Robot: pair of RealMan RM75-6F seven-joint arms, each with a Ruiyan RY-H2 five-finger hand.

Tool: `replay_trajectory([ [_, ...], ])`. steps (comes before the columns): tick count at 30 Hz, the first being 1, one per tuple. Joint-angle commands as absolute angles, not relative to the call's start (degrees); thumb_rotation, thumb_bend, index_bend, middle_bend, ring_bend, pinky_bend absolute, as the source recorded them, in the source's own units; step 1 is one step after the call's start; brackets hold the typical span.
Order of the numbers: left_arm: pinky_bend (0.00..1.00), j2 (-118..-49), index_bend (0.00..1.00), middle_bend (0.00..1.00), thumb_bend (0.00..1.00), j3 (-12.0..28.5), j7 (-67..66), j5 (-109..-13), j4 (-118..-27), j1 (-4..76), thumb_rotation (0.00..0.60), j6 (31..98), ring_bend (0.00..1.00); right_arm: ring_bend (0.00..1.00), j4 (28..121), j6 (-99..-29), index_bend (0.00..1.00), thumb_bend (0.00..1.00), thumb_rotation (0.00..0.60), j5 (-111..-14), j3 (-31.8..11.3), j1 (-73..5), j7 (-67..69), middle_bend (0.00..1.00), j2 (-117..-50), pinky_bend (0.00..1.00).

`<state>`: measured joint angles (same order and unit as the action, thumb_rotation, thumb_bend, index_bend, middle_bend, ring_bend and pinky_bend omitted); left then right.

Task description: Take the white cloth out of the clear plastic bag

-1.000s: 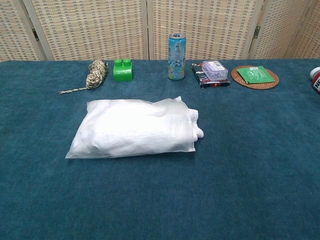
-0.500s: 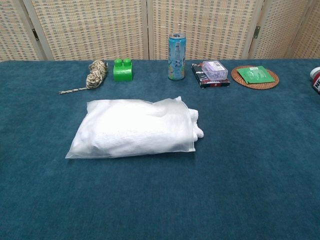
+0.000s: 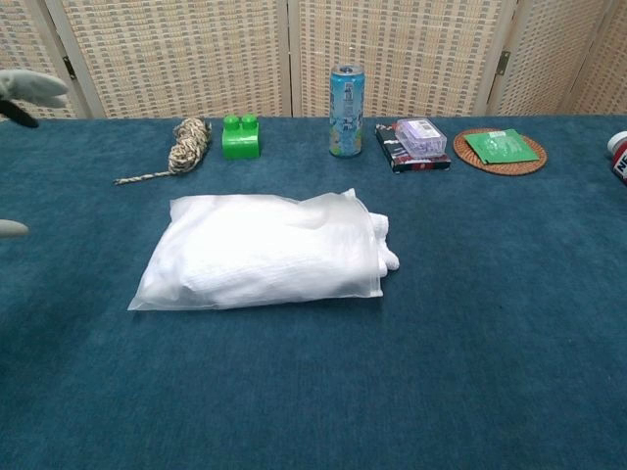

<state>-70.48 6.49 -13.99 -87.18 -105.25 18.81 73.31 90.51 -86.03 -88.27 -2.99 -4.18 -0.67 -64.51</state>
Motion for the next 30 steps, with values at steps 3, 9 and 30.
replay_trajectory([
  [3, 0.31, -71.8, 0.00, 0.00, 0.01, 8.8, -17.7, -83.5, -108.8, 23.4, 0.600, 68.0, 0.04, 0.40, 90.1, -86.5, 0.47, 0.13, 0.600, -88.4, -2.8, -3.8, -0.2, 0.41, -64.5, 0.52],
  [9, 0.24, -74.1, 0.00, 0.00, 0.00, 11.1, -21.0, -77.5, -110.0, 28.1, 0.600, 62.9, 0.00, 0.40, 89.9, -87.3, 0.47, 0.13, 0.600, -88.4, -2.8, -3.4, 0.2, 0.41, -64.4, 0.53],
  [30, 0.10, -82.9, 0.00, 0.00, 0.00, 12.6, -27.7, -63.9, -103.6, 39.1, 0.600, 56.0, 0.00, 0.40, 90.4, -86.5, 0.47, 0.13, 0.600, -88.8, -2.9, -3.8, -0.7, 0.41, -64.2, 0.52],
])
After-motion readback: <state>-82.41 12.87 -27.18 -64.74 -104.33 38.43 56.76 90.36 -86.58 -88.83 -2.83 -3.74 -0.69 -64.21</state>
